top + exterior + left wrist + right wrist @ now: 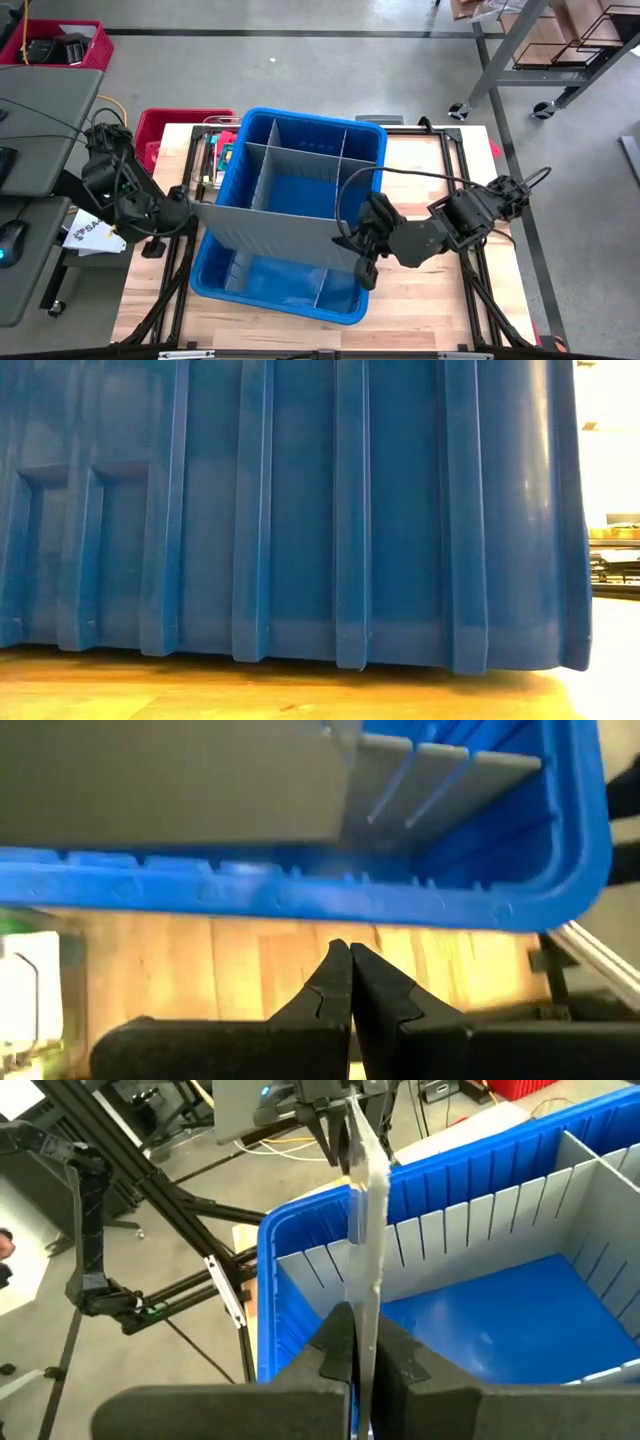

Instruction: Sort blocks

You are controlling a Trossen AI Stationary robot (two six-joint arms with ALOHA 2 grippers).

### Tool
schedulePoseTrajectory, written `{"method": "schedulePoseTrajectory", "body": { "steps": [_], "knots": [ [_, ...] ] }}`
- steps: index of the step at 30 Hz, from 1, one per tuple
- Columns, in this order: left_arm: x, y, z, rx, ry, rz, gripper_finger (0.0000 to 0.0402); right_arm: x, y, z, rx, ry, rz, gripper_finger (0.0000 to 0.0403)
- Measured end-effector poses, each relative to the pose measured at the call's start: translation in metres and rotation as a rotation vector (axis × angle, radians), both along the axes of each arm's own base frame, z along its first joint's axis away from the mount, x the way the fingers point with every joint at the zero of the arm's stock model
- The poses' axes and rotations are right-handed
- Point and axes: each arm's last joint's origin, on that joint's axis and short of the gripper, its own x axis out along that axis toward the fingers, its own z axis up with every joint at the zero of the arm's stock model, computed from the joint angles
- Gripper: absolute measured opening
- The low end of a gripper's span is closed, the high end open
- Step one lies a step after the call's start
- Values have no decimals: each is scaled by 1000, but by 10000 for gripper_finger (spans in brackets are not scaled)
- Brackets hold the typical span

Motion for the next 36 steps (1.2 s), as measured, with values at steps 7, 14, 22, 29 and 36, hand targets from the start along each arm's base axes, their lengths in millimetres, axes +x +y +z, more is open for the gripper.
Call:
{"method": "schedulePoseTrajectory", "body": {
  "steps": [7, 14, 22, 29, 36],
  "knots": [
    [2, -2, 4, -36, -50, 18, 0, 0, 0, 0, -10, -8, -11, 0],
    [-10, 18, 27, -80, -45, 150, 3, 1, 0, 0, -1, -12, -12, 0],
    [-26, 44, 47, -283, -152, 321, 78, 1, 0, 0, 1, -11, -9, 0],
    [-27, 45, 44, -278, -153, 322, 177, 1, 0, 0, 4, -9, -3, 0],
    [-19, 36, 23, -204, -140, 330, 230, 2, 0, 0, 0, -5, 6, 0]
  ]
}}
